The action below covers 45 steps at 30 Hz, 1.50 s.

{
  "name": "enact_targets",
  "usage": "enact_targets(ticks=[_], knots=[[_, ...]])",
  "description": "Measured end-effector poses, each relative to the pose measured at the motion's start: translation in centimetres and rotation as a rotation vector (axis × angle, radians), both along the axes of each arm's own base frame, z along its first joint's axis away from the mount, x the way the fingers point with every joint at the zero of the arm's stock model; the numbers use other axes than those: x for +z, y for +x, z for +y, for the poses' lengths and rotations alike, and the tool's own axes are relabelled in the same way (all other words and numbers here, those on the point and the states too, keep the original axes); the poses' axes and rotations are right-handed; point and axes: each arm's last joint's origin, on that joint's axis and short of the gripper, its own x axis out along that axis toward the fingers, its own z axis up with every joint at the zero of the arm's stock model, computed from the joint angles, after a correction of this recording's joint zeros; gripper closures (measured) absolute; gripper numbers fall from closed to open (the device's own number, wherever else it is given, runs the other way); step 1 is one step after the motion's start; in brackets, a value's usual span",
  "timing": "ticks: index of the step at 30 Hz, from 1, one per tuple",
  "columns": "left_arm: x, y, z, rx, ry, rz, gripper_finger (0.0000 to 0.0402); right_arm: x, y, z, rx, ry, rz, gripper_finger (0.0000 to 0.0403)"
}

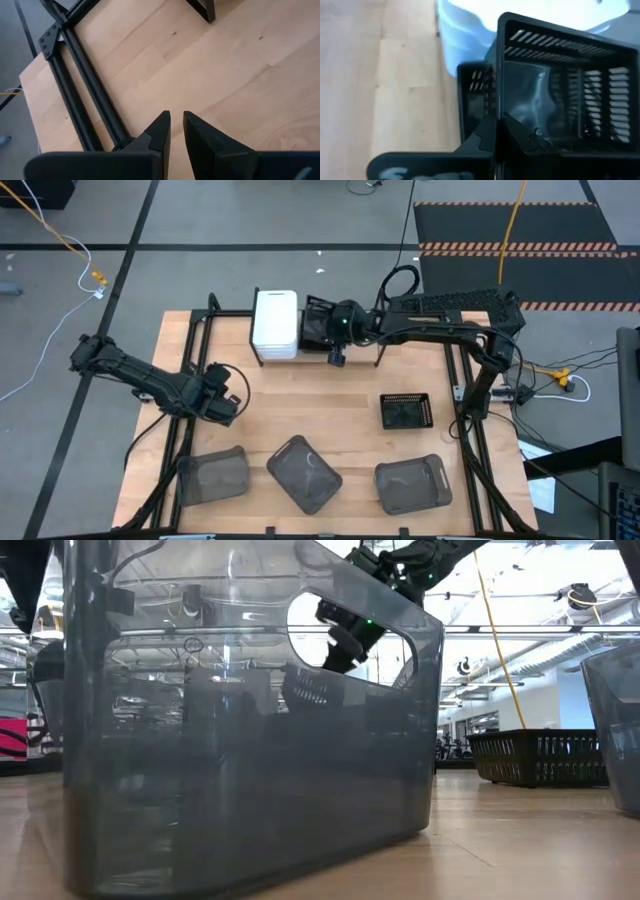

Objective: Stack baskets on shelf by color
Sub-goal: Stack the left black bin on top of the other black bin on the shelf

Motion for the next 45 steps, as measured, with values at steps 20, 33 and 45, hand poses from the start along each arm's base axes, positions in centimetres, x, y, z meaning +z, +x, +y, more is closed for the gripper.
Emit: enact_targets(ticks=[20,33,45], knots=[[-0.1,0.4,0.2,-0.021,-0.010,-0.007,0.0346,-2.0,1.0,0.8,0.041,0.002,0.056,0.0346],[-0.1,0.3,0.0,-0.024,-0.019,-0.005,0.0346,3.6,-2.8,5.2,0.057,0.013,0.097,0.0244],[0.3,2.8,-1.2,-0.153,0.108,-0.295,0.0346,1.2,-15.0,12.4,-0.024,0.285,0.549,0.0256]])
